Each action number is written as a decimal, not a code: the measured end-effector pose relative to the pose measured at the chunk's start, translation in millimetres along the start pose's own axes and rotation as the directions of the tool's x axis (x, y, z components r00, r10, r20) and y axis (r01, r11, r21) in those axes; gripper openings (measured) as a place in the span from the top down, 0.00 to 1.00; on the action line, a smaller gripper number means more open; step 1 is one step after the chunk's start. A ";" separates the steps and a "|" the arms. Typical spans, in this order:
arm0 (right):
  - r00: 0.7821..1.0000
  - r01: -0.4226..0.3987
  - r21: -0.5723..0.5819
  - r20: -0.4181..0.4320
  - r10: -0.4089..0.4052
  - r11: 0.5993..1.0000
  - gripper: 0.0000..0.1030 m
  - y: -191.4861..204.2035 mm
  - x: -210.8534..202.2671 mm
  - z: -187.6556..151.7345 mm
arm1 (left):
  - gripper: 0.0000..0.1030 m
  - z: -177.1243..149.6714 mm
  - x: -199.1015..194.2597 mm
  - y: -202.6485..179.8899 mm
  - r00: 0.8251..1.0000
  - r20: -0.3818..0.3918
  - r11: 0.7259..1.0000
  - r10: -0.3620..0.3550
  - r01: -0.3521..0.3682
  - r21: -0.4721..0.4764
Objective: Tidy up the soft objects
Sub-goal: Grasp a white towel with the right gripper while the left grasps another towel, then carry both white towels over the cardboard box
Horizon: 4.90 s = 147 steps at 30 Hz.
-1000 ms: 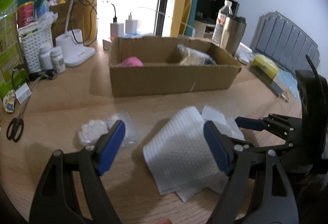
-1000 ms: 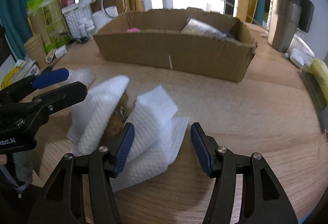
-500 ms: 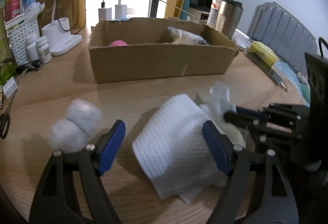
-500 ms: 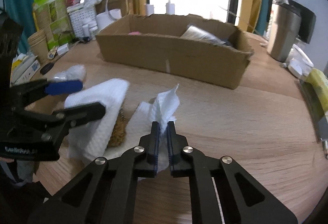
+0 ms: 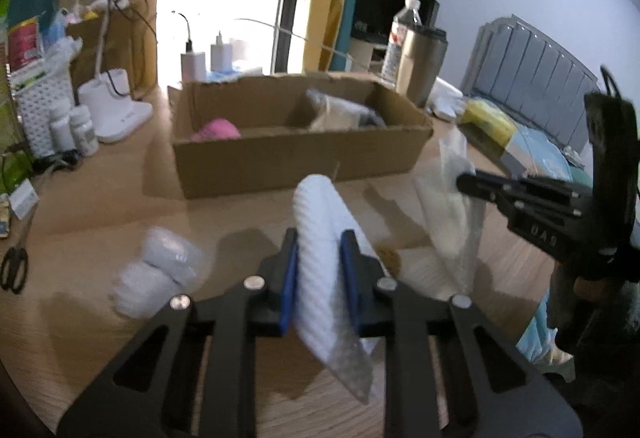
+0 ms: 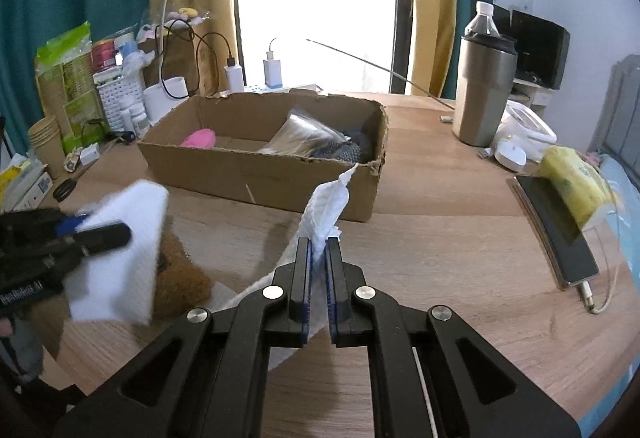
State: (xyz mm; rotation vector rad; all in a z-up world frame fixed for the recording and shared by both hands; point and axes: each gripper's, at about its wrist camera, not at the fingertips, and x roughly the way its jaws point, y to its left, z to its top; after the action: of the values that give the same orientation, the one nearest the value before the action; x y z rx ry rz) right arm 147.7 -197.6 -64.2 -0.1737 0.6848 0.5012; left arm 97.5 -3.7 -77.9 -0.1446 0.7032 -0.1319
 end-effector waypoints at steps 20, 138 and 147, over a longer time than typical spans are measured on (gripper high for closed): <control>0.982 -0.102 -0.131 -0.174 0.079 0.986 0.31 45.0 30.8 -33.4 | 0.79 -0.6 -8.1 18.6 0.999 0.020 0.999 0.032 -0.032 -0.037; 0.978 -0.162 -0.131 0.110 0.176 0.978 0.89 10.1 30.3 99.1 | 0.91 120.5 16.1 35.6 0.992 0.098 0.996 -0.083 0.080 0.034; 0.971 -0.208 -0.133 0.087 0.221 0.969 0.89 18.6 59.7 108.7 | 0.91 129.0 48.9 46.7 0.993 0.082 0.997 -0.080 0.080 0.008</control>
State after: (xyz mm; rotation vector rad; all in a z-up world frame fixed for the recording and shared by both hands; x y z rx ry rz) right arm 239.0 -124.4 -19.3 -0.1897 0.5767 0.7565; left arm 221.8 45.2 -19.9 -0.1725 0.6154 -0.2031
